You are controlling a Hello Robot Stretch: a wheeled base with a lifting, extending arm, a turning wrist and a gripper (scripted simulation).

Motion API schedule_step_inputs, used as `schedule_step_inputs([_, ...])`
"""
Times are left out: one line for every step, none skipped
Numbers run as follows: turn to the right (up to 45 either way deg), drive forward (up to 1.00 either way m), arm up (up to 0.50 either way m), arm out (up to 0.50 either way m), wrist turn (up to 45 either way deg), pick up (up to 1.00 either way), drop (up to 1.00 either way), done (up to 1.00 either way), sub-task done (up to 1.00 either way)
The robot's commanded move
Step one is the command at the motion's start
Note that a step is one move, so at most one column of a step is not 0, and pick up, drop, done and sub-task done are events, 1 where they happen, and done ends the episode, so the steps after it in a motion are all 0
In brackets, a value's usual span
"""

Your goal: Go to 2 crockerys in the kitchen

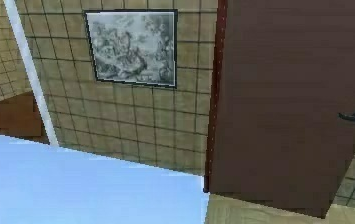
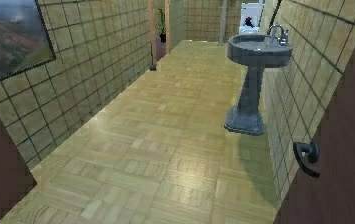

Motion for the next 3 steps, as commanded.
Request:
schedule_step_inputs([21.0,0.0,0.0,0.0,0.0,0.0,0.0,0.0,0.0])
schedule_step_inputs([0.0,0.15,0.0,0.0,0.0,0.0,0.0,0.0,0.0])
schedule_step_inputs([-45.0,0.0,0.0,0.0,0.0,0.0,0.0,0.0,0.0])
